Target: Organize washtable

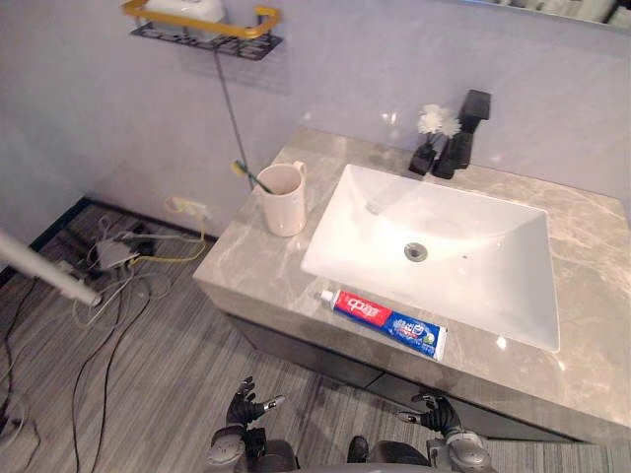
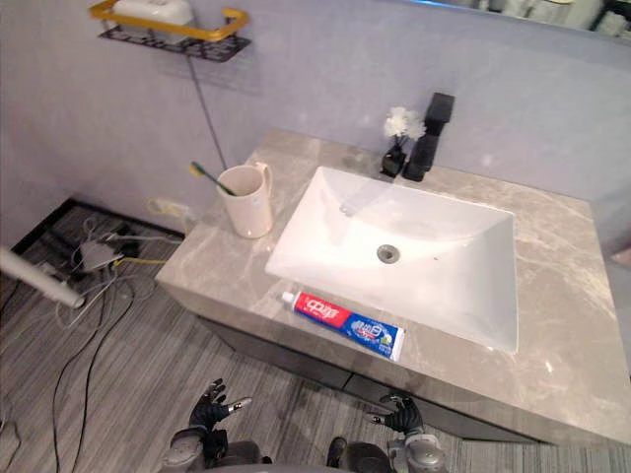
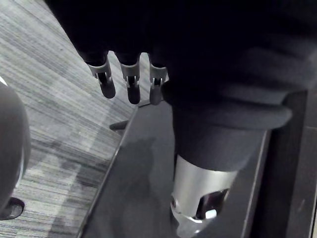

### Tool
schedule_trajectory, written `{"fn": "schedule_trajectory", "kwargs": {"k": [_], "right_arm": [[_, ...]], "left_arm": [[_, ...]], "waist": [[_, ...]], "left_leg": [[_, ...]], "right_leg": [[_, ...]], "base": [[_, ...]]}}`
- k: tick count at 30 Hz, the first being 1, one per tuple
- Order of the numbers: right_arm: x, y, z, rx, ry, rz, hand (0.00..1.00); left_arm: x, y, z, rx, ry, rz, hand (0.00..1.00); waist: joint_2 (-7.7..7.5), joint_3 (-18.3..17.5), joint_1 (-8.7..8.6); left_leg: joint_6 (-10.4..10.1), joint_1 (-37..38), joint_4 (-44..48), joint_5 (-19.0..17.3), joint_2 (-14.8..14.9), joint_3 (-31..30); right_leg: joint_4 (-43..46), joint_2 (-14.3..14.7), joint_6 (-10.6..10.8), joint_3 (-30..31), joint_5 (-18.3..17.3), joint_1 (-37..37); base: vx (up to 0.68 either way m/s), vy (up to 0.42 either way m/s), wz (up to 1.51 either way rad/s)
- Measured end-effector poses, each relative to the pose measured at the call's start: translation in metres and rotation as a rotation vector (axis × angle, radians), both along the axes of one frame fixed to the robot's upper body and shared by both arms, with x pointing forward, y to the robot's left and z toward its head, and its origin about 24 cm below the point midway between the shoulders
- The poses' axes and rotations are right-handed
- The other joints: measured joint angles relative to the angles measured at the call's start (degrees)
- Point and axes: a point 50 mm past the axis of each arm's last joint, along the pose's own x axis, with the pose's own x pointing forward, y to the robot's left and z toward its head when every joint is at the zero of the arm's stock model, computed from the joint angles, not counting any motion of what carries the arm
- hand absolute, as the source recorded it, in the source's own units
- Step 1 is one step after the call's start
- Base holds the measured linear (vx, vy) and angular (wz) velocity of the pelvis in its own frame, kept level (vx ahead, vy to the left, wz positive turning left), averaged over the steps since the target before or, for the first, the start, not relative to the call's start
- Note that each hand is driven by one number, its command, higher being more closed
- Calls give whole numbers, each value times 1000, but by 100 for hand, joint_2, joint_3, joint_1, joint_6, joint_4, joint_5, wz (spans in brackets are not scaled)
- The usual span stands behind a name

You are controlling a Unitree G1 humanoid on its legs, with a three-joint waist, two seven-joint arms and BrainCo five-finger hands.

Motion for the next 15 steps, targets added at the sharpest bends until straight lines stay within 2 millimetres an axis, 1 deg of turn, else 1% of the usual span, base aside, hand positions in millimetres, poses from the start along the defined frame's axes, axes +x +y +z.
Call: {"fn": "schedule_trajectory", "kwargs": {"k": [1, 2, 3, 4, 5, 6, 7, 9, 10, 11, 14, 15], "right_arm": [[-4, 3, -1, 12, -1, -10, 0], [-8, 4, -2, 16, 9, -15, 0], [-9, 5, -2, 19, 12, -16, 0], [-9, 6, -3, 20, 14, -16, 0], [-12, 6, -4, 23, 26, -17, 0], [-13, 6, -5, 23, 31, -18, 0], [-14, 6, -5, 23, 32, -18, 0], [-15, 4, -6, 24, 37, -34, 0], [-14, 2, -6, 22, 35, -43, 0], [-15, 1, -6, 19, 41, -46, 0], [-13, -6, -7, 3, 50, -41, 0], [-13, -7, -6, 0, 50, -40, 0]], "left_arm": [[-1, 4, 0, 11, 2, -2, 0], [0, 6, 1, 17, -1, -7, 0], [0, 8, 1, 23, -2, -8, 0], [0, 8, 1, 24, -2, -8, 0], [-1, 9, 1, 26, 3, -8, 0], [-4, 9, 0, 25, 10, -8, 0], [-6, 9, -1, 27, 17, -10, 0], [-11, 9, -3, 27, 37, -9, 0], [-13, 8, -4, 23, 43, -8, 0], [-16, 7, -6, 21, 55, -8, 0], [-17, 3, -7, 8, 63, -10, 0], [-18, 2, -7, 8, 66, -10, 0]], "waist": [[-37, -36, -21], [-182, -130, -23], [-158, -148, -15], [-167, -154, -13], [-219, -190, -14], [-160, -213, -15], [-189, -235, -25], [-88, -236, -33], [-126, -285, -55], [-68, -305, -79], [37, -308, -113], [50, -298, -123]], "left_leg": [[8, 90, -104, 4, -95, 165], [42, 139, -200, 24, -158, 296], [82, 179, -308, 49, -205, 416], [89, 203, -336, 53, -213, 440], [125, 291, -430, 65, -225, 557], [131, 353, -495, 65, -228, 665], [133, 393, -519, 66, -227, 707], [135, 507, -590, 65, -222, 793], [136, 528, -599, 65, -225, 820], [136, 529, -601, 66, -211, 827], [184, 581, -650, 96, -172, 814], [205, 635, -695, 110, -172, 807]], "right_leg": [[-86, -112, 79, 124, -4, 3], [-160, -178, 155, 260, 36, -3], [-293, -225, 231, 357, 99, -15], [-315, -228, 238, 390, 119, -10], [-411, -236, 253, 493, 188, 2], [-483, -233, 265, 603, 229, 12], [-495, -230, 270, 640, 241, 32], [-514, -203, 271, 758, 259, 41], [-529, -183, 271, 791, 272, 51], [-568, -149, 256, 826, 313, 50], [-681, -95, 229, 877, 407, 107], [-686, -92, 228, 875, 409, 143]], "base": [[126, 274, -64], [104, 280, -57], [53, 199, -40], [19, 100, -42], [5, 79, -44], [9, 63, -47], [15, 54, -45], [10, 12, -30], [-2, 3, -18], [-2, -1, -16], [-20, -24, -12], [-36, -24, 0]]}}
